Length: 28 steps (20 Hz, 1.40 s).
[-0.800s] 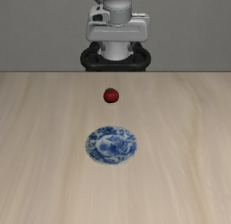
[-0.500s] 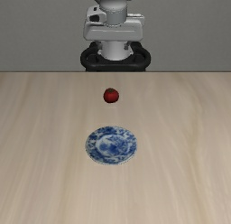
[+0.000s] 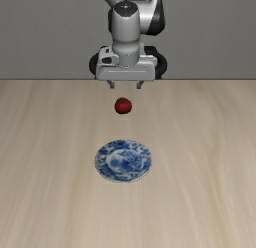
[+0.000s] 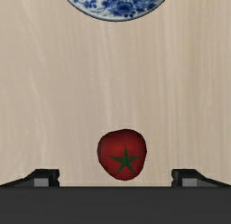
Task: Pick the tomato and place it on the plate
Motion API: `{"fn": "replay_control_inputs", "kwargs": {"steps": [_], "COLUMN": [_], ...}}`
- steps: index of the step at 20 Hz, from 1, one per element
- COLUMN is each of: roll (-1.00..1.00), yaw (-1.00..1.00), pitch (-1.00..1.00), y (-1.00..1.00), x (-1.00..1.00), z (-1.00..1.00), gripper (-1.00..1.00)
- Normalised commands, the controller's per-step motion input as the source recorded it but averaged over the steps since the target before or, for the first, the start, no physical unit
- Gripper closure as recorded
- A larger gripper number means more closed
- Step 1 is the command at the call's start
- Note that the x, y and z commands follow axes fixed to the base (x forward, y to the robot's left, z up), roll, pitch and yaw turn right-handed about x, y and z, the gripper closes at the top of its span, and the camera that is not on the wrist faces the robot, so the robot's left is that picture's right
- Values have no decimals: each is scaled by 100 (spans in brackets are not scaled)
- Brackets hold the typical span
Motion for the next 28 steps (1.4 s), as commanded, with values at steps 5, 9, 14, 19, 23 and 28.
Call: {"fn": "replay_control_inputs", "kwargs": {"steps": [5,9,14,19,23,28], "roll": [0,0,0,0,0,0], "yaw": [0,0,0,0,0,0], "pitch": [0,0,0,0,0,0], "y": [-20,0,0,0,0,0], "x": [-20,0,0,0,0,20], "z": [-60,-100,0,20,25,80], "gripper": [-100,-100,100,100,100,100]}}
